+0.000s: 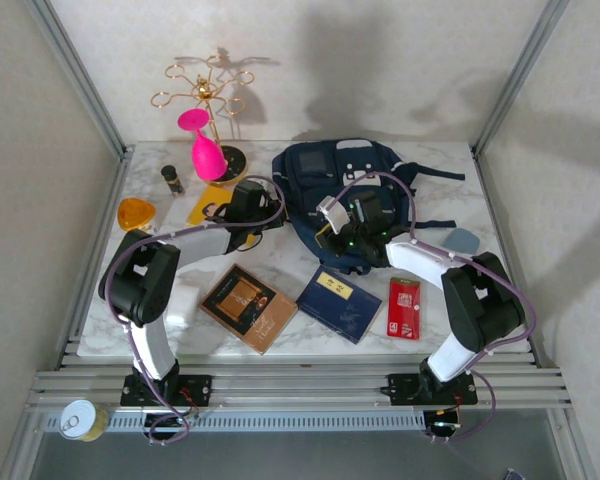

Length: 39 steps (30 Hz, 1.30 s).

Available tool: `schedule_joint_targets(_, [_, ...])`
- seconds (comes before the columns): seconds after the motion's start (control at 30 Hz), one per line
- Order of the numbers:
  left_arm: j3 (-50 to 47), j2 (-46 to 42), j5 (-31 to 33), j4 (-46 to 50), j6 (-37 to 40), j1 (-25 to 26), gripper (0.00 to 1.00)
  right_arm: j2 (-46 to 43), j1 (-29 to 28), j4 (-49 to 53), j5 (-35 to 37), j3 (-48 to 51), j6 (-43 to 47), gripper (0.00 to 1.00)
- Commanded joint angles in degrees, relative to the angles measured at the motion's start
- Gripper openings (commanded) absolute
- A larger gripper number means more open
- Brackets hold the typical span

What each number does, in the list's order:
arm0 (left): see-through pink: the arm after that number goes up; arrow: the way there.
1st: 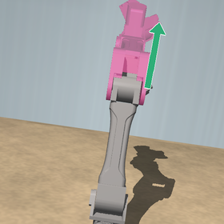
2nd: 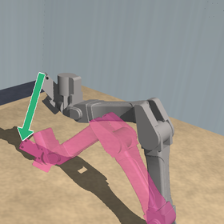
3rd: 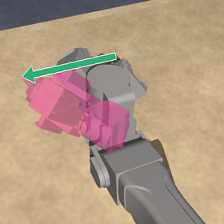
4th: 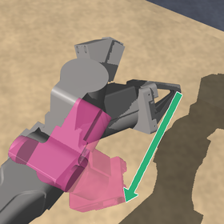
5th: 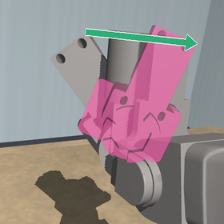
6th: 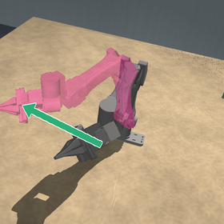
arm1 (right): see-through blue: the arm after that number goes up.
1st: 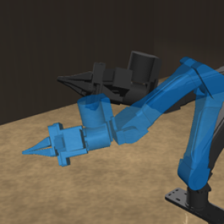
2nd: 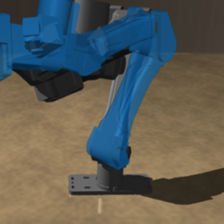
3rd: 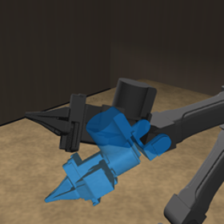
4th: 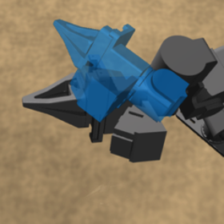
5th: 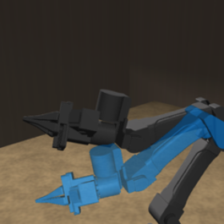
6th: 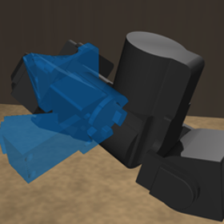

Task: Pack books, pencil case, and school supplies into a backpack

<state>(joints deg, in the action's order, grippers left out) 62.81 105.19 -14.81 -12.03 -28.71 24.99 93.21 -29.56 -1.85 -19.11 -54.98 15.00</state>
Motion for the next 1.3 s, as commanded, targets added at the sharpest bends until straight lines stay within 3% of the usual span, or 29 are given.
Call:
schedule_joint_targets(0.0, [-2.3, -6.7, -0.8, 0.3, -1.0, -0.9, 0.39, -1.5, -0.8, 0.5, 0.5, -3.0, -3.8, 0.31])
schedule_joint_targets(0.03, [-4.2, -9.3, -0.9, 0.1, -2.1, -0.9, 0.48, -3.0, -0.8, 0.4, 1.0, -2.8, -6.3, 0.38])
schedule_joint_targets(0.13, [-11.2, -18.5, -0.6, 0.0, -6.7, -0.6, 0.62, -7.7, -0.7, 2.7, -1.9, -2.2, -11.4, 0.48])
schedule_joint_targets(0.27, [-21.4, -33.2, 8.2, 7.1, -16.4, 2.7, 0.65, -11.6, -1.1, 5.7, -5.2, -1.2, -22.6, 0.61])
schedule_joint_targets(0.33, [-25.3, -41.6, 14.2, 15.3, -22.8, 6.0, 0.66, -12.4, -2.7, 7.7, -6.3, -1.0, -30.4, 0.67])
schedule_joint_targets(0.47, [-31.9, -54.8, 20.7, 30.3, -35.1, 13.1, 0.69, -13.8, -9.8, 11.1, 0.5, 1.2, -38.6, 0.78])
schedule_joint_targets(0.6, [-37.1, -64.8, 23.8, 42.1, -44.4, 17.6, 0.69, -7.3, -18.5, 16.4, 4.6, -1.5, -42.4, 0.79])
schedule_joint_targets(0.73, [-42.1, -70.8, 24.6, 45.4, -50.4, 20.4, 0.69, -2.6, -20.5, 16.7, 6.0, -2.0, -44.5, 0.78])
schedule_joint_targets(0.87, [-46.7, -71.9, 22.9, 40.4, -50.4, 20.6, 0.68, 1.5, -21.2, 18.2, 8.3, -4.2, -43.7, 0.77])
schedule_joint_targets(1.27, [-53.7, -72.2, 21.8, 28.7, -46.0, 17.7, 0.6, 10.2, -22.3, 18.1, 3.7, -8.5, -45.1, 0.71])
